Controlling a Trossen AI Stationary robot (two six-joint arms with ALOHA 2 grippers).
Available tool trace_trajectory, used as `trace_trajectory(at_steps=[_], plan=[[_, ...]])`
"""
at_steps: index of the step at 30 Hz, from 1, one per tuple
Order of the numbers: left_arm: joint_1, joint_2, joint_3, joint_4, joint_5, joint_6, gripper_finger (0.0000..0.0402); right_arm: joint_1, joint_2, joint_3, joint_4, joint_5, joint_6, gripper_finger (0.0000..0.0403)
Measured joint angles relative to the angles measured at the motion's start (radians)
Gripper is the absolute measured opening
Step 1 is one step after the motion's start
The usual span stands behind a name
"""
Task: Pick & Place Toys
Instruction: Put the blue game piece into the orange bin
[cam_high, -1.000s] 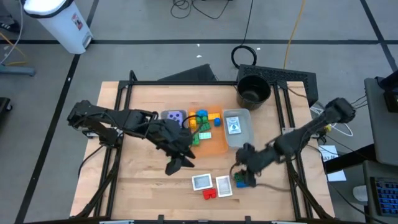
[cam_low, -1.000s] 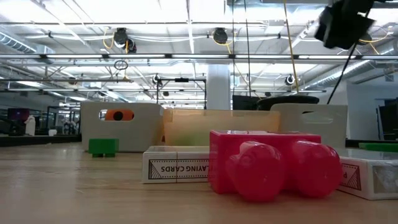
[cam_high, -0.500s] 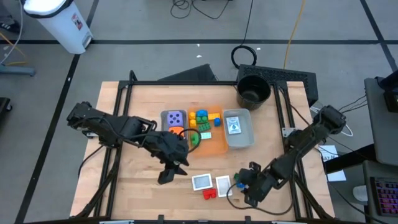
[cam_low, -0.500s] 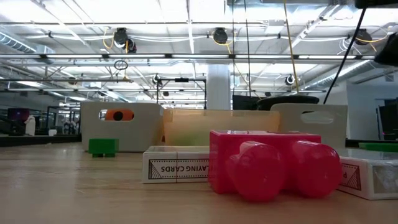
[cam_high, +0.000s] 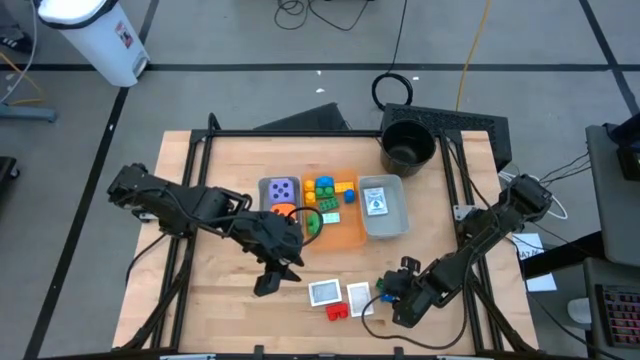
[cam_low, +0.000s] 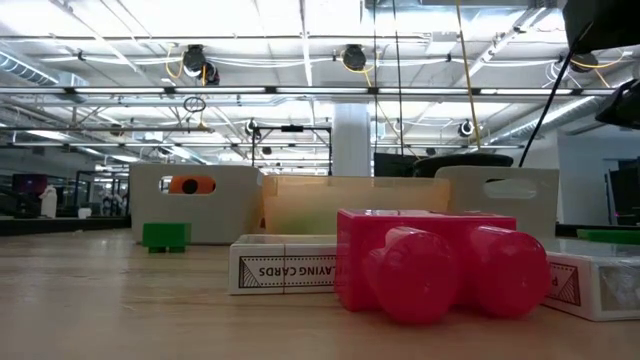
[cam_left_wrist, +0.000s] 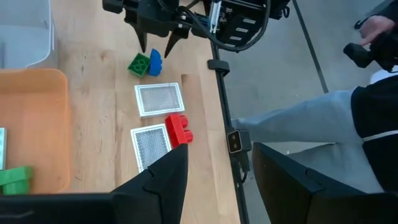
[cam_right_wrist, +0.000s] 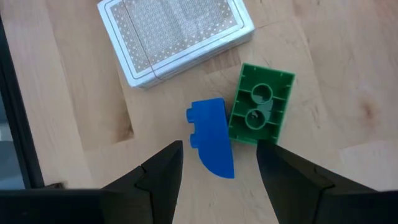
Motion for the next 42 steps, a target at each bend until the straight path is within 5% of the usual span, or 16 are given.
trace_trajectory(at_steps=[42], plan=[[0.001,0.0,0.0,-0.01,-0.079,0.047,0.0182,-0.001,0.056,-0.001,0.041,-0.022,-0.06,0.0198]])
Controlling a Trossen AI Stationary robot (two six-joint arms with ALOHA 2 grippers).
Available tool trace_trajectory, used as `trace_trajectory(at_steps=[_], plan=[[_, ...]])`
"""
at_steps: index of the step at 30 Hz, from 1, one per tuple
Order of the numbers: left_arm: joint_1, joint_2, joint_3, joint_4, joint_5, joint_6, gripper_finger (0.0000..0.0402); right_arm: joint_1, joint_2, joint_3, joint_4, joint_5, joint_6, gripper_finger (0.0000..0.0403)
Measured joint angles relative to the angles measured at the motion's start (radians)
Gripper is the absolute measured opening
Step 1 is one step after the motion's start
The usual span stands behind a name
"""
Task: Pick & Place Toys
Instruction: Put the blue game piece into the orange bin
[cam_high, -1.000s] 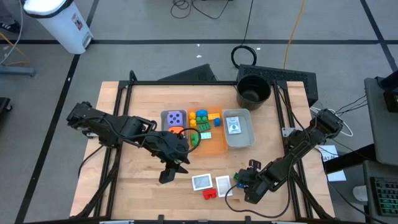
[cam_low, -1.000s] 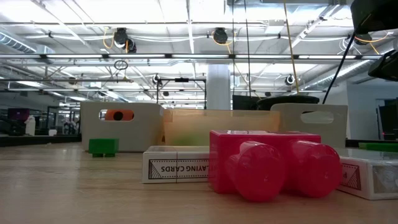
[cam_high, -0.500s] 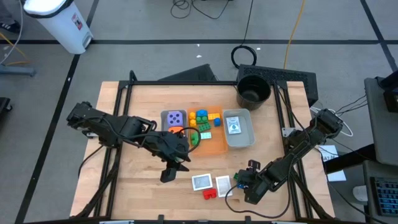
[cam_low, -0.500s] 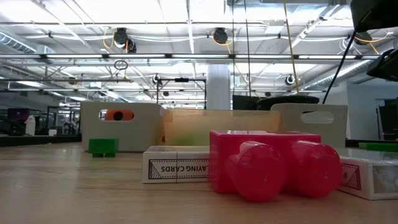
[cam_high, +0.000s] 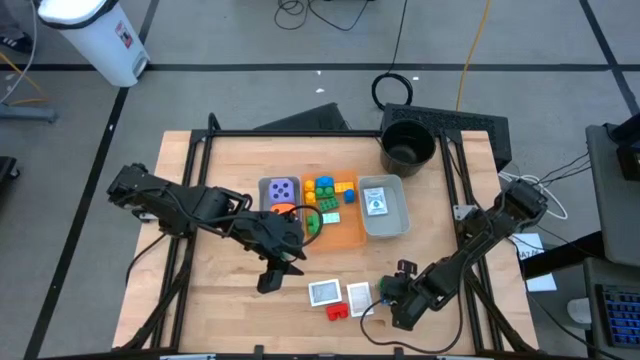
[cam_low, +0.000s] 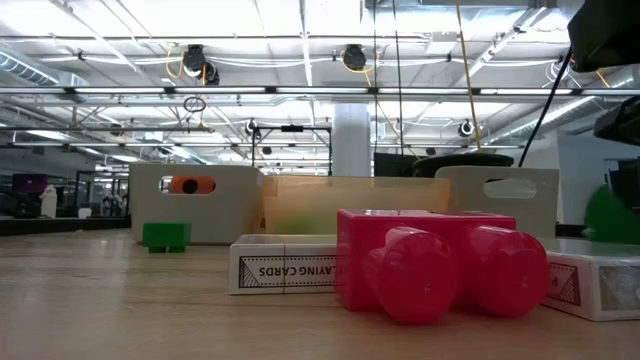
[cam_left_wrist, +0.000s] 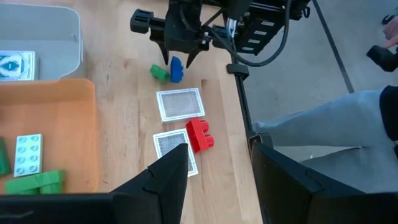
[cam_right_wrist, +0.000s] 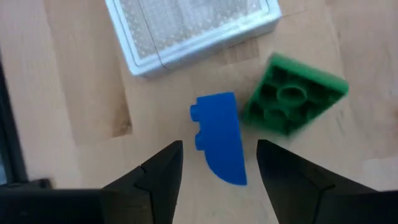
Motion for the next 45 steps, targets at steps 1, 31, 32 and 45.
trace_trajectory(at_steps=[1,31,32,45], plan=[[0.0,0.0,0.0,-0.001,0.0,0.003,0.0182,-0.003,0.004,0.0,-0.001,0.002,0.0,0.0199],[0.015,0.0,0.0,-0.036,0.0,0.017,0.0182,-0.133,-0.177,0.0,0.122,0.093,0.046,0.0078],[0.015,0.0,0.0,-0.036,0.0,0.022,0.0182,-0.145,-0.208,0.0,0.126,0.117,0.041,0.0079],[0.04,0.012,0.001,0.048,-0.131,0.333,0.0182,-0.415,-0.465,0.0,0.47,-0.082,-0.009,0.008]])
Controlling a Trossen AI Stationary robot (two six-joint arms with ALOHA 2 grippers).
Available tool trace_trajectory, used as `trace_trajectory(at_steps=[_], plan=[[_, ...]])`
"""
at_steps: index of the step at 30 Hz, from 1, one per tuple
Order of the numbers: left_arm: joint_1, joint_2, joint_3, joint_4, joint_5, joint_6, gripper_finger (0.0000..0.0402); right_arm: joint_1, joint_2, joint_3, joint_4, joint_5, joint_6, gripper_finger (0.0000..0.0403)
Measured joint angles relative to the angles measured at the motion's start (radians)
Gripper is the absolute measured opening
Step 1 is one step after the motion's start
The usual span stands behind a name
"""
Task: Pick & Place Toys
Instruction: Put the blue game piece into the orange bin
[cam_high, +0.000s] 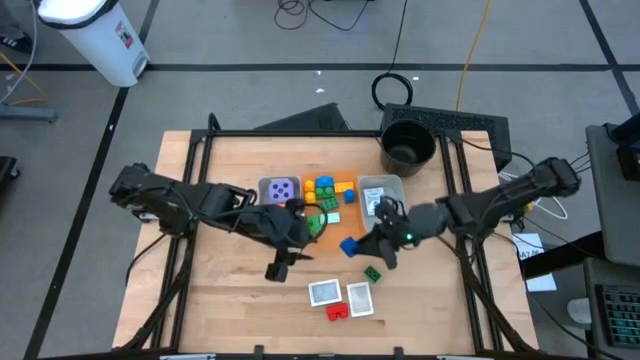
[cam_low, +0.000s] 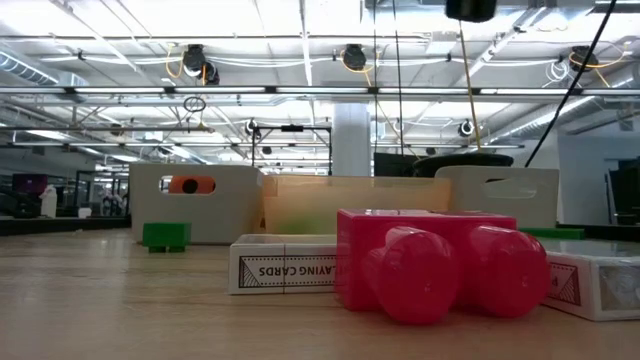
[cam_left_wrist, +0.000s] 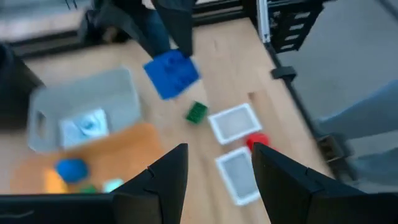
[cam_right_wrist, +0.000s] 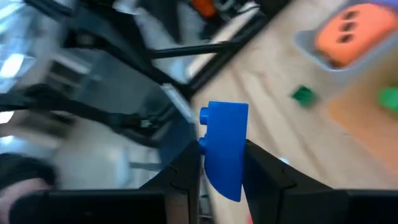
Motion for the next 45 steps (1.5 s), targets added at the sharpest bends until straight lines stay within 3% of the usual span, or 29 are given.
trace_trajectory(at_steps=[10,20,25,31,45], plan=[[0.008,0.019,0.0,0.028,-0.158,0.302,0.0187,-0.143,0.058,0.0,0.102,-0.216,0.037,0.0079],[-0.009,0.069,0.0,0.073,-0.203,0.355,0.0262,-0.22,0.147,0.0,0.286,-0.377,0.073,0.0079],[-0.015,0.076,0.0,0.078,-0.237,0.467,0.0279,-0.234,0.168,0.0,0.329,-0.421,0.093,0.0079],[-0.01,0.076,0.0,0.077,-0.267,0.504,0.0262,-0.237,0.17,0.0,0.338,-0.421,0.097,0.0079],[-0.009,0.104,0.0,0.088,-0.258,0.614,0.0174,-0.238,0.17,0.0,0.334,-0.426,0.099,0.0079]])
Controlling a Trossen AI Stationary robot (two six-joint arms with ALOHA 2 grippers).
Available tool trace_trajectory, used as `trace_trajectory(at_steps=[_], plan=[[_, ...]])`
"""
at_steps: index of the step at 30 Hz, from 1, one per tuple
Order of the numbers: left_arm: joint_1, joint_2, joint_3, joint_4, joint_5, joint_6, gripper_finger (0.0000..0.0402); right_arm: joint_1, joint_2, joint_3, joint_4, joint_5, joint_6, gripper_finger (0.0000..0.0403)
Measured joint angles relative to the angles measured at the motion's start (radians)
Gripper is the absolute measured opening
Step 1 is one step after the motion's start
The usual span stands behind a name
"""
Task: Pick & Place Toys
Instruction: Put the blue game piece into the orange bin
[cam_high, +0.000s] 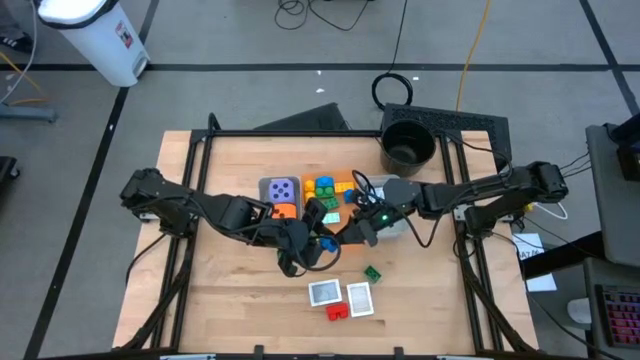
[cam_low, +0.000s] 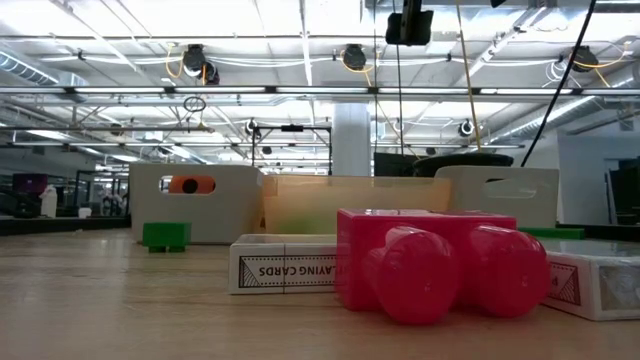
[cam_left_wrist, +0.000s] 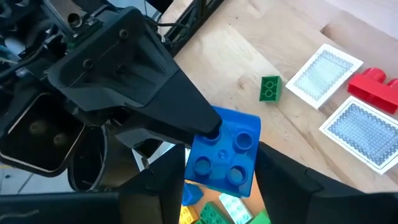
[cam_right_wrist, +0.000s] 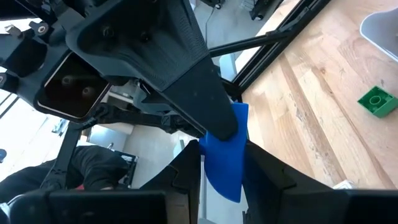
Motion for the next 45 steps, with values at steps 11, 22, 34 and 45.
trace_trajectory(at_steps=[11,22,34,45], plan=[[0.0,0.002,0.0,0.015,-0.001,-0.002,0.0157,0.0,0.0,0.0,0.013,0.008,-0.048,0.0127],[-0.033,0.001,0.0,0.008,-0.005,-0.066,0.0153,-0.055,-0.042,0.0,0.012,0.006,-0.073,0.0202],[0.036,-0.03,-0.001,-0.005,0.109,-0.516,0.0149,-0.097,-0.276,-0.104,-0.106,0.216,-0.229,0.021],[0.196,0.068,-0.105,0.168,0.165,-0.687,0.0145,-0.084,-0.445,-0.422,0.193,0.321,-0.045,0.0212]])
